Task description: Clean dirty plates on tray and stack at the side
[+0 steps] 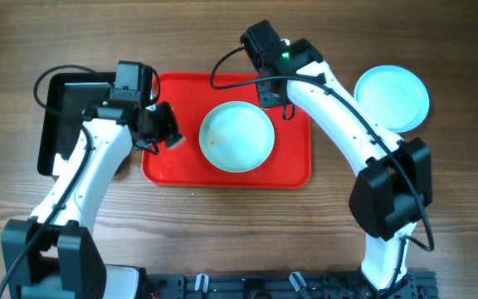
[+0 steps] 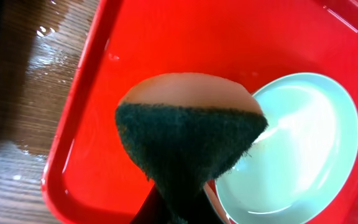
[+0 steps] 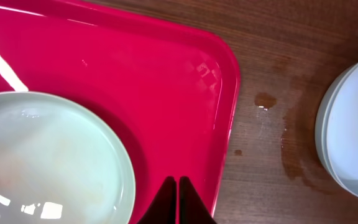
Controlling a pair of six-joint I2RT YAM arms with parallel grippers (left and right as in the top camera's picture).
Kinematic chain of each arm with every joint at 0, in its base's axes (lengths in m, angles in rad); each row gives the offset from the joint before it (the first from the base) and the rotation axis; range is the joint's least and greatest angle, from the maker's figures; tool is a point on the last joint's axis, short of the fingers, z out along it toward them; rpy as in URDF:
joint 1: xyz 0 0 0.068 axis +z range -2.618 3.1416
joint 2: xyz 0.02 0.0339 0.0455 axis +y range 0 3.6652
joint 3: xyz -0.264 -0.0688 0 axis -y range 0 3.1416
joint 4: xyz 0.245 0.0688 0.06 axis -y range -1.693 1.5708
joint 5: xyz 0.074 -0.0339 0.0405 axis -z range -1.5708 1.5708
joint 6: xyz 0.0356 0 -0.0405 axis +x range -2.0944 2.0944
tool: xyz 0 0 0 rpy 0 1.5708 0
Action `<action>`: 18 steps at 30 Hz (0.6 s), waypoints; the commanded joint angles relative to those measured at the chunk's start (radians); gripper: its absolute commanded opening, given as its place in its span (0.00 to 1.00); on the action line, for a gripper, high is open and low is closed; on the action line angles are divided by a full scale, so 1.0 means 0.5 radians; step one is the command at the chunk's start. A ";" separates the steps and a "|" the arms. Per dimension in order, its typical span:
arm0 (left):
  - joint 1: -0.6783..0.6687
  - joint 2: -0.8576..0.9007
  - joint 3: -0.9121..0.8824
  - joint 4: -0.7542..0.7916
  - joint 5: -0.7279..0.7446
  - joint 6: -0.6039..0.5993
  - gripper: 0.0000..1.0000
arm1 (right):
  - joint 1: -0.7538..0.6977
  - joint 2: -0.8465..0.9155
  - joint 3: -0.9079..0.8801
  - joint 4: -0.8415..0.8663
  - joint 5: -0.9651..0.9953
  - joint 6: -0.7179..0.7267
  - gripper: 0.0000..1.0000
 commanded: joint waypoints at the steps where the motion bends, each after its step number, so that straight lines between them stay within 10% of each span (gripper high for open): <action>1: -0.002 0.020 -0.061 0.002 0.053 0.003 0.04 | -0.034 -0.018 -0.056 0.009 -0.182 -0.050 0.33; 3: -0.002 0.020 -0.062 -0.011 0.053 0.003 0.04 | -0.079 -0.013 -0.192 0.074 -0.408 -0.052 0.55; 8: -0.002 0.020 -0.062 -0.002 0.053 0.002 0.04 | -0.156 0.003 -0.716 0.555 -0.945 -0.063 0.57; 13: -0.002 0.020 -0.062 0.011 0.053 0.002 0.04 | -0.156 0.004 -0.966 0.788 -1.099 -0.049 0.40; 15: -0.002 0.020 -0.062 0.012 0.053 0.002 0.04 | -0.156 0.004 -0.996 0.819 -1.044 -0.043 0.04; 18: -0.002 0.020 -0.062 0.013 0.053 0.002 0.04 | -0.156 -0.014 -0.954 0.809 -0.845 -0.014 0.04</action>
